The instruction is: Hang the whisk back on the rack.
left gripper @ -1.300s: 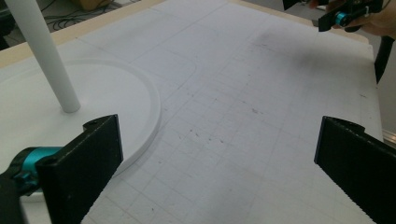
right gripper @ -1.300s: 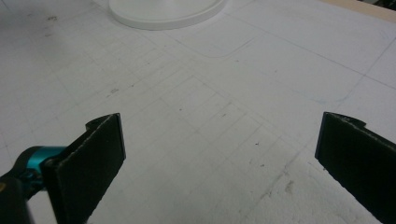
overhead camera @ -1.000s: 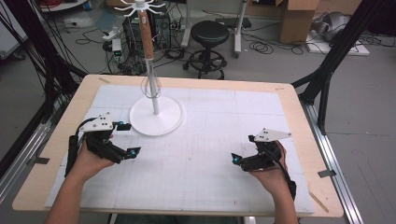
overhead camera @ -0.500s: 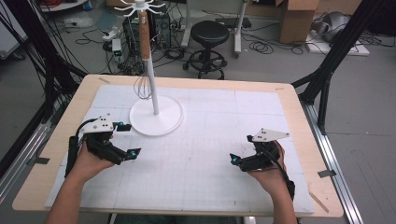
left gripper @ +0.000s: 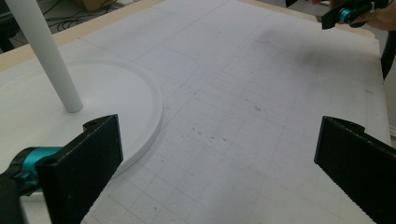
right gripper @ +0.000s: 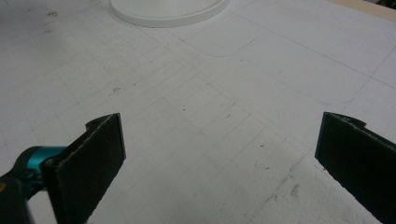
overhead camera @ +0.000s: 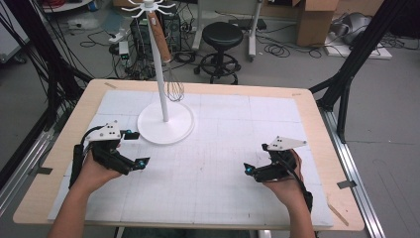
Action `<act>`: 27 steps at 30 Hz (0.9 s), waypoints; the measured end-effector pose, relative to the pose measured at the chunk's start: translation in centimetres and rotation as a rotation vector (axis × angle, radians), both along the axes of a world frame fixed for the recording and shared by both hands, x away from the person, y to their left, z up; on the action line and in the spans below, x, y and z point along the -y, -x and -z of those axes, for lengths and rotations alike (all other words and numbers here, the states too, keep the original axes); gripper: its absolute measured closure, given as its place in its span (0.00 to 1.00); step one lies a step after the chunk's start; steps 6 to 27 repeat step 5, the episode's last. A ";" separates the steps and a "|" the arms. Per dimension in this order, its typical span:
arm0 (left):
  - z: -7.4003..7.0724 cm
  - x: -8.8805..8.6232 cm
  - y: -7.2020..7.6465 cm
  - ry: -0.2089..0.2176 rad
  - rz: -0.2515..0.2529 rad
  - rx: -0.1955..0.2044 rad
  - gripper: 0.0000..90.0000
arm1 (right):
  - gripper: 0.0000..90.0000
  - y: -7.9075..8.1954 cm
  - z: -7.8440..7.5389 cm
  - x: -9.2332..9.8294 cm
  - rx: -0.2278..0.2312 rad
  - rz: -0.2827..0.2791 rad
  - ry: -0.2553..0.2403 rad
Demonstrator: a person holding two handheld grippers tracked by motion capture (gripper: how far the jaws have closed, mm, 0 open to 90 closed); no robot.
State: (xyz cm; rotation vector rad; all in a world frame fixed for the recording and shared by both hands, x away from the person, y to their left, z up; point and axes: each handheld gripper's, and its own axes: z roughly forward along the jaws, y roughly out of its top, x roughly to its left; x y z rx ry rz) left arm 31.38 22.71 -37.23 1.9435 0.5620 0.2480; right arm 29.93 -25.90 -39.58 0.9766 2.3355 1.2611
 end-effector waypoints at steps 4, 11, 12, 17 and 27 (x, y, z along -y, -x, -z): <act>0.0 0.0 0.0 -0.003 0.002 -0.001 0.02 | 0.00 0.0 0.0 0.0 0.004 -0.003 0.003; 0.0 0.0 0.0 -0.002 -0.003 -0.003 0.02 | 0.00 0.0 0.0 0.0 0.006 0.000 0.002; 0.0 0.0 0.0 -0.002 -0.003 -0.003 0.02 | 0.00 0.0 0.0 0.0 0.006 0.000 0.002; 0.0 0.0 0.0 -0.002 -0.003 -0.003 0.02 | 0.00 0.0 0.0 0.0 0.006 0.000 0.002; 0.0 0.0 0.0 -0.002 -0.003 -0.003 0.02 | 0.00 0.0 0.0 0.0 0.006 0.000 0.002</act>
